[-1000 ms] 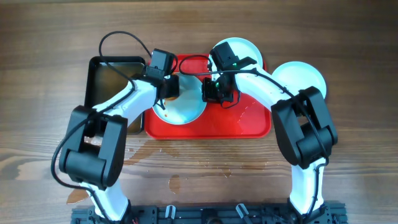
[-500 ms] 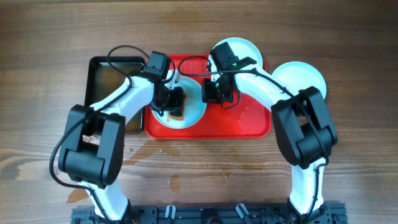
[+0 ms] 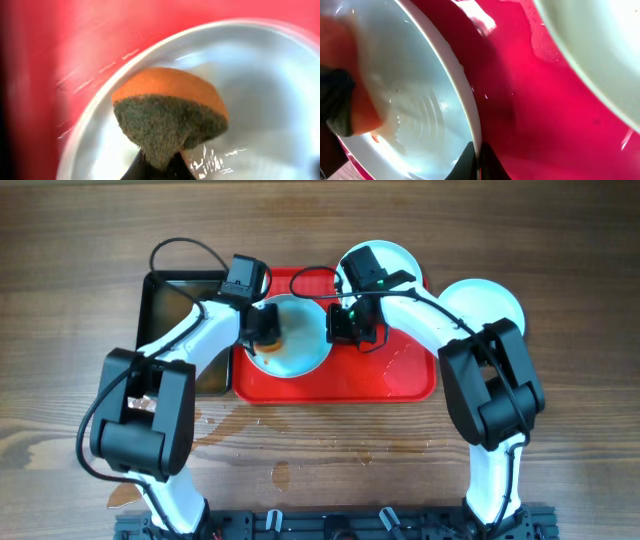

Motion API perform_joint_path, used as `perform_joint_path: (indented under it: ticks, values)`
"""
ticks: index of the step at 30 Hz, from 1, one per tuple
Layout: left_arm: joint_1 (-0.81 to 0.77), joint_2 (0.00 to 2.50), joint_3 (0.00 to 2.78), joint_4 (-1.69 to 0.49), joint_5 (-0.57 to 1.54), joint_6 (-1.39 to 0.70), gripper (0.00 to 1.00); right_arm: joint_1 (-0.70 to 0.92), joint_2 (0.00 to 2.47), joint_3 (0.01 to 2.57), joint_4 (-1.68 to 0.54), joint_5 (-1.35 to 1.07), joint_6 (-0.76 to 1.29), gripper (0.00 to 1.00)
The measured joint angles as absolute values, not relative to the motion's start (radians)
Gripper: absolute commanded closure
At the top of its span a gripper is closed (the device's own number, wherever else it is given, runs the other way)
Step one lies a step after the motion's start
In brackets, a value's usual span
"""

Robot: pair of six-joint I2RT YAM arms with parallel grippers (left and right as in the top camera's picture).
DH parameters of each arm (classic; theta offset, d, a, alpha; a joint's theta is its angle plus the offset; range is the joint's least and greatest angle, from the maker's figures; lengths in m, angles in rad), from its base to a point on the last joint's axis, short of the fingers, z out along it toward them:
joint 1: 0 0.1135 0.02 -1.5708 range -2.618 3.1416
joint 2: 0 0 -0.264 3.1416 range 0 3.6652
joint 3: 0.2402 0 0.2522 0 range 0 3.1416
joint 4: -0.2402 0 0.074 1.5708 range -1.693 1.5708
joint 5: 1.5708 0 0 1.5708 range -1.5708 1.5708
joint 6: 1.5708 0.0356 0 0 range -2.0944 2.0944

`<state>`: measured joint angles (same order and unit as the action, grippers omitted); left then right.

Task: Clean dirty plates on tray and stack at the side
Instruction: 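Scrub the second plate with the sponge in the left gripper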

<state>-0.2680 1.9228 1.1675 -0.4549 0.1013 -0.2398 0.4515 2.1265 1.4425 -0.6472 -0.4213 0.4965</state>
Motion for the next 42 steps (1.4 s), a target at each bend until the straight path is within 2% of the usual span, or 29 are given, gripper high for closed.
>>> perform_joint_path:
  ticks: [4,7,11,14,18,22,26,29,32,35,39,42]
  values:
    - [-0.277,1.945,1.163,-0.357,0.215,-0.188,0.96,0.452,2.127,1.443,-0.647,-0.419,0.496,0.96]
    - [-0.278,1.944,1.168,-0.432,0.256,-0.179,0.96,0.453,2.127,1.443,-0.651,-0.418,0.496,0.96]
    - [-0.282,1.943,1.168,-0.649,0.471,-0.125,0.96,0.457,2.127,1.443,-0.654,-0.418,0.492,0.96]
    - [-0.284,1.949,1.154,-0.599,0.531,-0.097,0.96,0.458,2.127,1.443,-0.653,-0.418,0.492,0.96]
    - [-0.280,1.951,1.149,-0.430,0.455,-0.144,0.96,0.460,2.127,1.443,-0.647,-0.418,0.493,0.96]
    - [-0.273,1.951,1.151,-0.373,0.313,-0.224,0.96,0.460,2.127,1.443,-0.643,-0.418,0.496,0.96]
    - [-0.273,1.934,1.177,-0.478,0.104,-0.417,0.96,0.461,2.127,1.443,-0.643,-0.418,0.496,0.96]
    - [-0.272,1.919,1.196,-0.685,0.057,-0.493,0.96,0.472,2.127,1.443,-0.644,-0.430,0.495,0.96]
    - [-0.268,1.917,1.200,-0.793,0.110,-0.492,0.96,0.479,2.127,1.443,-0.651,-0.437,0.488,0.96]
    - [-0.247,1.917,1.184,-0.797,0.288,-0.389,0.96,0.477,2.127,1.443,-0.651,-0.438,0.484,0.96]
    - [-0.250,1.940,1.165,-0.675,0.466,-0.284,0.96,0.472,2.127,1.443,-0.651,-0.437,0.484,0.96]
    - [-0.254,1.946,1.159,-0.564,0.468,-0.268,0.96,0.466,2.127,1.443,-0.650,-0.437,0.485,0.96]
